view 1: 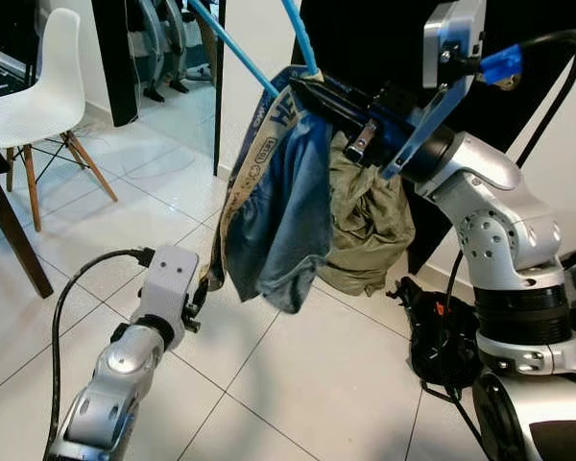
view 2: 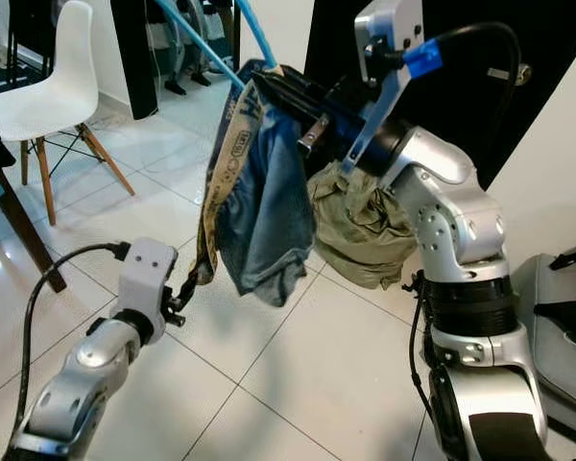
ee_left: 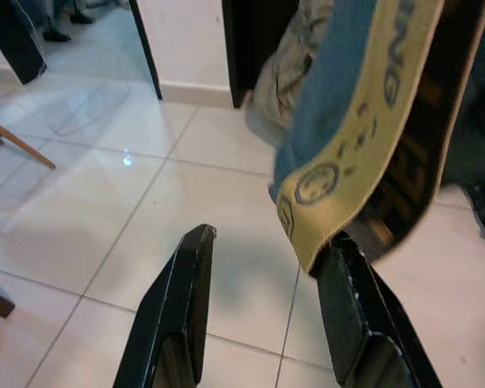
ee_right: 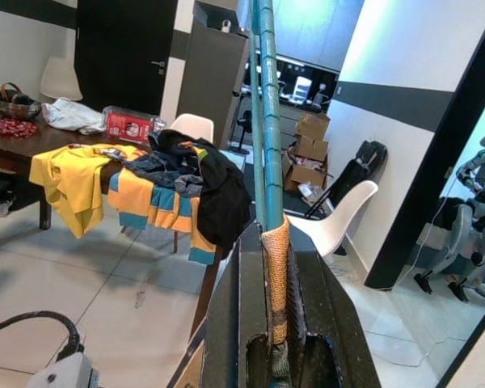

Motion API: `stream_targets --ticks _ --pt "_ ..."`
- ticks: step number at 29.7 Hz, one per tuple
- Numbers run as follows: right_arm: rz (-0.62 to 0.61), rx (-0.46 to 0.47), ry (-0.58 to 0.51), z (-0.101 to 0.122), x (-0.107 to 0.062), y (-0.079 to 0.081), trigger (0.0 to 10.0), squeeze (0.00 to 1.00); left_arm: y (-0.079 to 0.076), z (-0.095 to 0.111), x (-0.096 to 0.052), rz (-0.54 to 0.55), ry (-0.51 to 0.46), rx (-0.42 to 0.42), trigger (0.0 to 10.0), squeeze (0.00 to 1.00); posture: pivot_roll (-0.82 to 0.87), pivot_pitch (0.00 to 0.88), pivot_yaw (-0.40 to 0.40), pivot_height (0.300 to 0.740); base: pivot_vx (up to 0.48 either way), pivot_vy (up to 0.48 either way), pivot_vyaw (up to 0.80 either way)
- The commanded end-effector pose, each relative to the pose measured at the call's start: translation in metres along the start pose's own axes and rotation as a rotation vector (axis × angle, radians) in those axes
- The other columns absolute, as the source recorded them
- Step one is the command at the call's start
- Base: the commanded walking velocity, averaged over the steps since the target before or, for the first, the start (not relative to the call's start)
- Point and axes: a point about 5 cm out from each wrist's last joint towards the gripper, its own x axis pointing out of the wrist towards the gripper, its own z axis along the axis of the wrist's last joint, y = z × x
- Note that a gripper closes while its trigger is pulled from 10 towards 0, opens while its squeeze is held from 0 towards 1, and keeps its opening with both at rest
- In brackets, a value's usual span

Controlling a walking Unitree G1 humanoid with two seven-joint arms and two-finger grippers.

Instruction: Hang hanger

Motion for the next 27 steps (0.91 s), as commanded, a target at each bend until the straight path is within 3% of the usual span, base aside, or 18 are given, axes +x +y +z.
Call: stream_targets --ticks 1,10,14,18,19,20,22,24,26,27 --pt "0.024 -0.021 -0.04 0.013 0.001 0.002 10.0 0.0 -0.003 -0.004 0.001 -0.001 0.004 -0.004 10.0 0.0 -0.12 0.187 -0.151 0.74 0.0 0.0 0.0" --pt "0.026 -0.023 -0.033 0.013 -0.001 0.001 10.0 0.0 0.008 -0.007 -0.001 0.067 0.005 -0.004 9.8 0.0 -0.12 0.188 -0.155 0.74 0.0 0.0 0.0" --pt "0.033 -0.029 -0.048 0.017 0.0 0.001 10.0 0.0 0.014 -0.02 0.0 0.118 0.064 -0.033 10.0 0.0 -0.12 0.187 -0.154 0.74 0.0 0.0 0.0" --pt "0.01 -0.058 -0.035 0.021 -0.004 -0.006 10.0 0.0 0.024 -0.028 -0.001 0.174 0.106 -0.008 10.0 0.0 -0.12 0.189 -0.153 0.74 0.0 0.0 0.0" --pt "-0.012 -0.09 0.001 0.02 -0.011 -0.013 10.0 0.0 0.036 -0.03 -0.004 0.223 0.131 0.02 10.0 0.0 -0.12 0.191 -0.148 0.74 0.0 0.0 0.0" --pt "-0.034 -0.131 0.071 0.013 -0.023 -0.023 10.0 0.0 0.061 -0.031 -0.011 0.314 0.159 0.07 10.0 0.0 -0.12 0.192 -0.147 0.74 0.0 0.0 0.0" --pt "-0.034 -0.131 0.071 0.013 -0.023 -0.023 10.0 0.0 0.061 -0.031 -0.011 0.314 0.159 0.07 10.0 0.0 -0.12 0.192 -0.147 0.74 0.0 0.0 0.0" --pt "0.009 -0.178 0.153 0.002 -0.033 -0.022 10.0 0.0 0.092 -0.027 -0.02 0.406 0.169 0.145 10.0 0.0 -0.11 0.195 -0.145 0.74 0.0 0.0 0.0" --pt "0.009 -0.178 0.153 0.002 -0.033 -0.022 10.0 0.0 0.092 -0.027 -0.02 0.406 0.169 0.145 10.0 0.0 -0.11 0.195 -0.145 0.74 0.0 0.0 0.0" --pt "0.034 -0.187 0.178 -0.002 -0.036 -0.019 10.0 0.0 0.103 -0.025 -0.023 0.434 0.168 0.171 10.0 0.0 -0.11 0.196 -0.142 0.74 0.0 0.0 0.0"
